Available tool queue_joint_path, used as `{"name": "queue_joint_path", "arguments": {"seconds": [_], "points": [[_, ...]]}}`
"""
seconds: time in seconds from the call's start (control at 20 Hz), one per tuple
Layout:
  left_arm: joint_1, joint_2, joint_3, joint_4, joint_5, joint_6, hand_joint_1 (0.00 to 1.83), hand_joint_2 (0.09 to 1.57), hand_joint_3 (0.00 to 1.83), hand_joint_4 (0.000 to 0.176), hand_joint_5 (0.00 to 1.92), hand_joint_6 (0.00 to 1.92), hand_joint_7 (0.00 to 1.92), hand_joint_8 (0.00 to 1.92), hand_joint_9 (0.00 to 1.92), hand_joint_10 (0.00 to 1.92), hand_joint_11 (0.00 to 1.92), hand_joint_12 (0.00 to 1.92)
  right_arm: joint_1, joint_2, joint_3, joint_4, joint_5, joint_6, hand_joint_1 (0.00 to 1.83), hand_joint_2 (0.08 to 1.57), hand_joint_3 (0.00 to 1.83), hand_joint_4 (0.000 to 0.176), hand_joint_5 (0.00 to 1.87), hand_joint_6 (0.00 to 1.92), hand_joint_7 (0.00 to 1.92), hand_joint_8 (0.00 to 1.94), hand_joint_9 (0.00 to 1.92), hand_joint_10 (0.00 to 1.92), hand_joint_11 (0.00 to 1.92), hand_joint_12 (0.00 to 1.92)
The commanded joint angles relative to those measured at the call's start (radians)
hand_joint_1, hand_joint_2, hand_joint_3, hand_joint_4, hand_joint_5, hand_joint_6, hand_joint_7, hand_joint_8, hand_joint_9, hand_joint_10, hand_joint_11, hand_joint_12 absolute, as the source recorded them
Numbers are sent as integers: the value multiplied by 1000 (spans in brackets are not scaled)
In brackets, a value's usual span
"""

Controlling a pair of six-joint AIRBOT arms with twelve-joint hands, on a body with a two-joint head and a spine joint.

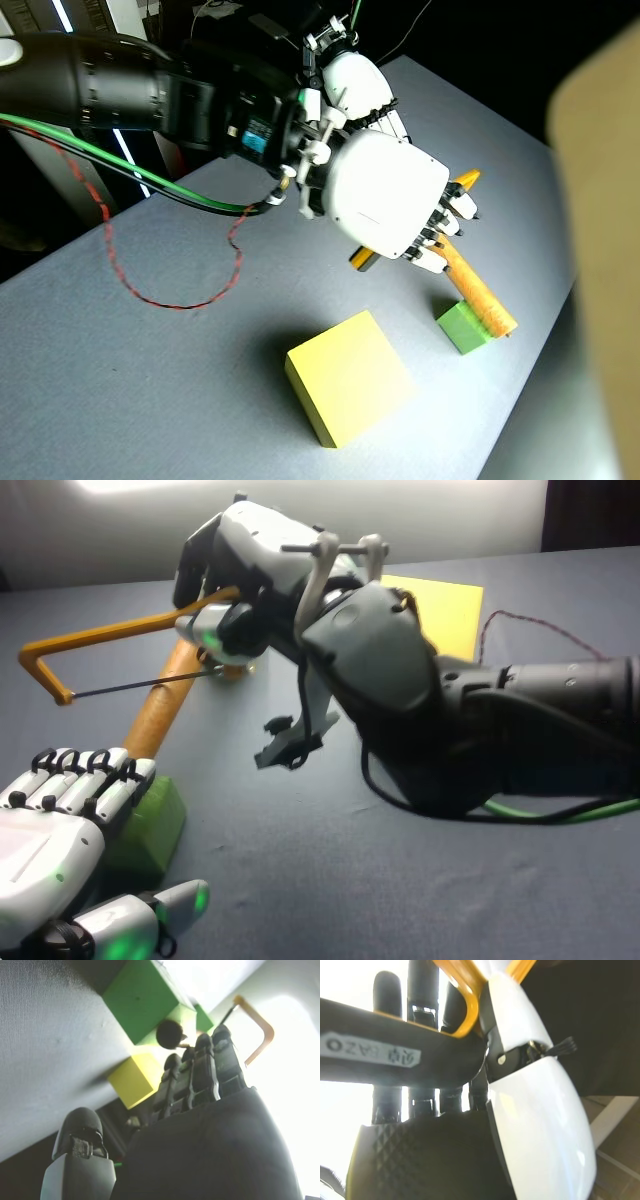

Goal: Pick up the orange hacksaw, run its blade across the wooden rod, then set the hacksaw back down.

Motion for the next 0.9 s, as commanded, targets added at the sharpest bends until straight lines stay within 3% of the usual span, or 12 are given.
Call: {"name": "queue_joint_path", "arguments": {"seconds": [0.0, 0.2, 0.6, 0.85], "points": [[-7, -8, 7, 31, -52, 0, 0, 1182, 1, 0, 1, 0, 23, 5, 0, 0, 0, 0, -1, 2, 2, -62, 33, 7, 1200, 1162, 0, 0, 815, 1222, 985, 1018, 1206, 154, 668, 1183], [-8, -8, 7, 31, -52, 0, 0, 1182, 1, 0, 0, 0, 14, 0, 0, 0, 0, 0, -11, 43, -25, -62, 38, 2, 1201, 1162, 0, 0, 811, 1231, 991, 1007, 1201, 164, 661, 1190], [-10, -7, 6, 31, -53, -1, 0, 1183, 1, 0, 11, 2, 27, 2, 5, 1, 0, 0, -5, 241, -164, -62, -39, 2, 1196, 1170, 0, 0, 798, 1260, 974, 1025, 1185, 179, 646, 1192], [-13, -7, 5, 31, -53, -1, 0, 1183, 0, 0, 8, 3, 25, 9, 6, 2, 0, 0, -1, 223, -142, -61, -63, -3, 1200, 1163, 2, 0, 802, 1256, 990, 999, 1199, 188, 681, 1169]]}}
